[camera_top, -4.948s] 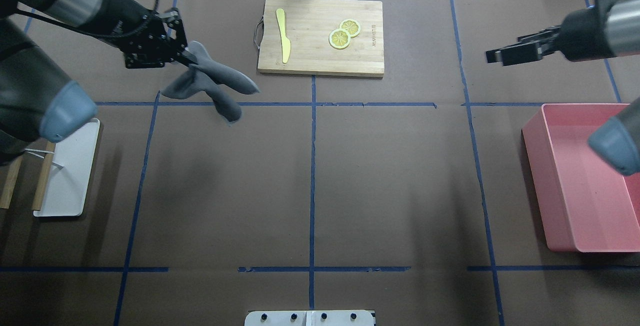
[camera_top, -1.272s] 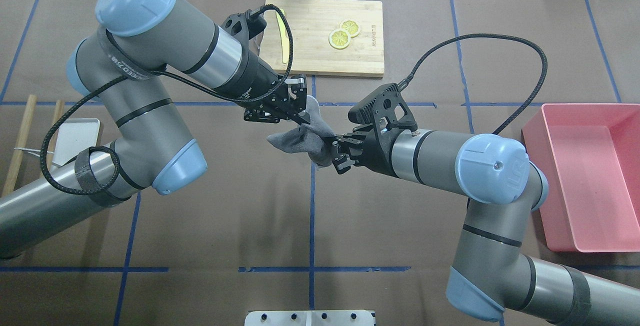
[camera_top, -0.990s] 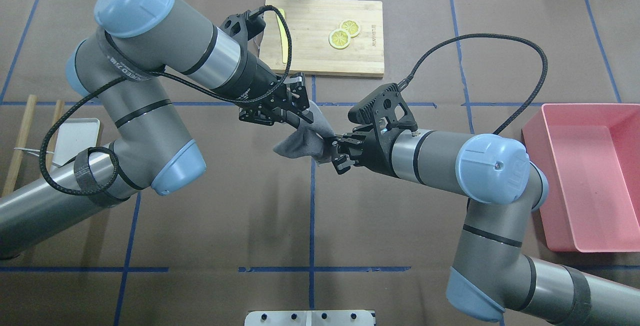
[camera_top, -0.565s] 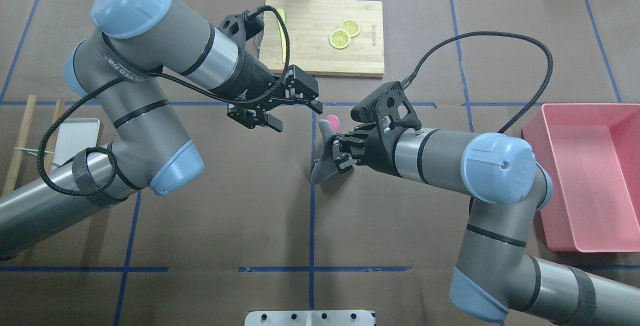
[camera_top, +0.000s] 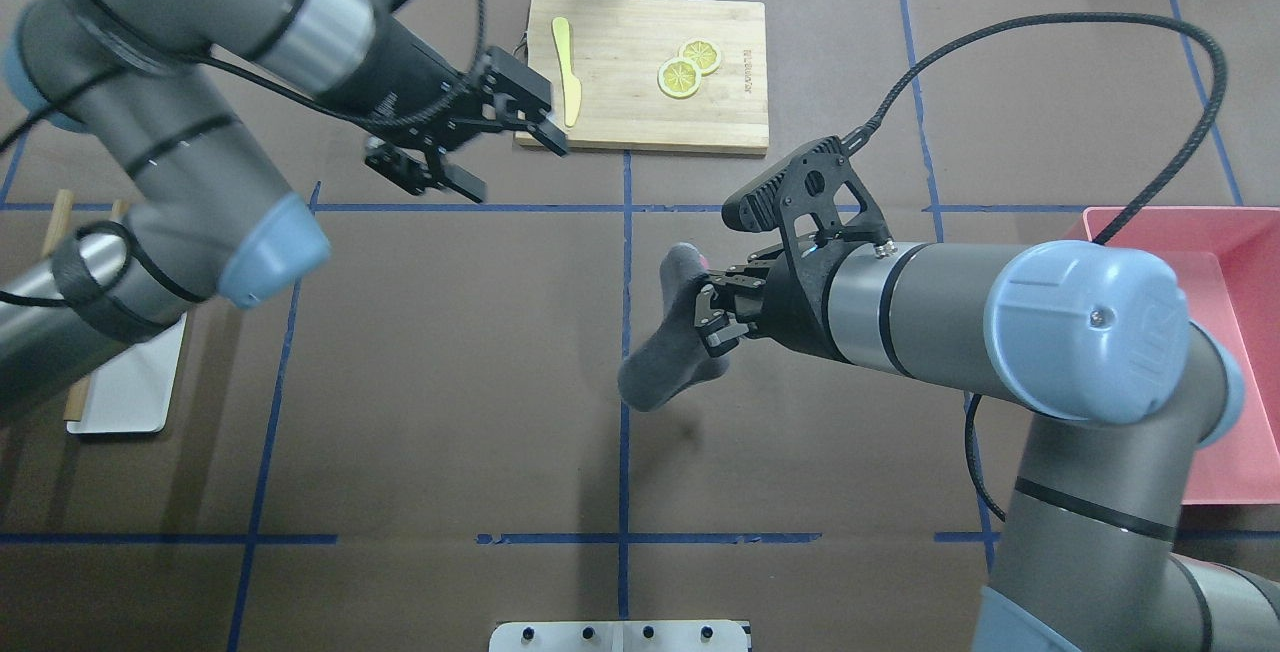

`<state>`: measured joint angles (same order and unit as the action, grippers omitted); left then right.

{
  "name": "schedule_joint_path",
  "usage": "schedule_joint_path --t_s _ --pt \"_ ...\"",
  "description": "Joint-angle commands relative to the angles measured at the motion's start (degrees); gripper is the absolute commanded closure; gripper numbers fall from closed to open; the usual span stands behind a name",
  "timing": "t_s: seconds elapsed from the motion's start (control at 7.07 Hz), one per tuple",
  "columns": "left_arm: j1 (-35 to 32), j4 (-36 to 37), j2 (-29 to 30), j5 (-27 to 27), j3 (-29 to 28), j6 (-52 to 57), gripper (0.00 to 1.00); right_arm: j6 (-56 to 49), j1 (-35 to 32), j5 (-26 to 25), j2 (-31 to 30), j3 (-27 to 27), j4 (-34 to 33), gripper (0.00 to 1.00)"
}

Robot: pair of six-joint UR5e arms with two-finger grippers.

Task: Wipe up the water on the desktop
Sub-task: 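Lower the grey cloth onto the table with the right gripper while the left arm withdraws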

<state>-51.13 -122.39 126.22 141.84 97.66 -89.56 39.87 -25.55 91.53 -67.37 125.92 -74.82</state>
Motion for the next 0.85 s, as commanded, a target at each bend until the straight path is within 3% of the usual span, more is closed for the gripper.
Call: schedule_joint_path --t_s 0.0,0.28,0.42,0.71 --pt "-8.68 0.04 -3.42 1.61 2.26 2.18 0.00 0.55 -2.20 0.23 0.14 4.41 -10.13 1.00" --pt "-10.40 0.22 -8.94 -13.08 6.57 17.50 0.00 0.47 -6.07 0.40 0.22 5.12 -15.86 1.00" --pt "-11.17 1.61 -10.62 -15.95 6.58 25.67 0.00 -0.05 -8.44 1.97 0.14 5.30 -18.93 1.00" --pt "-14.08 15.60 -12.04 -21.84 10.25 44.21 0.00 -0.85 -13.63 8.55 1.45 5.56 -26.66 1.00"
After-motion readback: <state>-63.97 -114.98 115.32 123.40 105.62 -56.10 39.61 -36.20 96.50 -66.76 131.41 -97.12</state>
